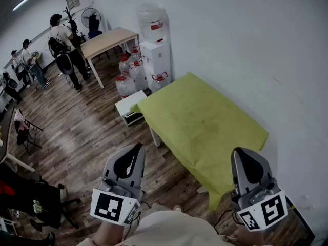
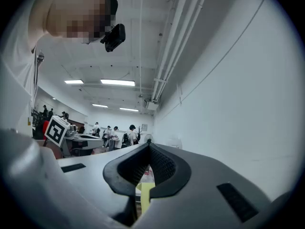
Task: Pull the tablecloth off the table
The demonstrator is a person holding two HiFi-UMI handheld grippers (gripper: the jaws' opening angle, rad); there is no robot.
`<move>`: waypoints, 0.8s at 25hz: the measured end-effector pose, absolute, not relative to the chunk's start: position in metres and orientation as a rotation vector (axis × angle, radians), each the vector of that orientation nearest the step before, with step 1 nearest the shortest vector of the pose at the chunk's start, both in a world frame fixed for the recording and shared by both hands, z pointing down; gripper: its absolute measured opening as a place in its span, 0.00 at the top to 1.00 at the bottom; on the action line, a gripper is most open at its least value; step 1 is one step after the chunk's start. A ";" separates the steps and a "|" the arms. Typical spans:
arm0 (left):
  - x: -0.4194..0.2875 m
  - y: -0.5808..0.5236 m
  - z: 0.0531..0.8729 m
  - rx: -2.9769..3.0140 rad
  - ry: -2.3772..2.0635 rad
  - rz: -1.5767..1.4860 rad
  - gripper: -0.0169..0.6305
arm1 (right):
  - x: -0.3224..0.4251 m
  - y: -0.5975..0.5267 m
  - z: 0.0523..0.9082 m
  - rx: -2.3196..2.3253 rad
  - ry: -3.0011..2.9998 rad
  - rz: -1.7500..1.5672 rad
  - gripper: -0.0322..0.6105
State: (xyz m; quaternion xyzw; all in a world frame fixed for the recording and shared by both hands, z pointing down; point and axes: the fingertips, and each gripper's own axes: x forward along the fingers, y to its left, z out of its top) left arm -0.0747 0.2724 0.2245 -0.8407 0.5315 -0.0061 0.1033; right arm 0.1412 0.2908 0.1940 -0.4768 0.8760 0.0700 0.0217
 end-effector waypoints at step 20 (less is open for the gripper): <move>-0.053 0.266 0.222 -2.479 1.492 0.012 0.94 | 0.167 0.278 0.207 -1.586 2.599 0.153 0.89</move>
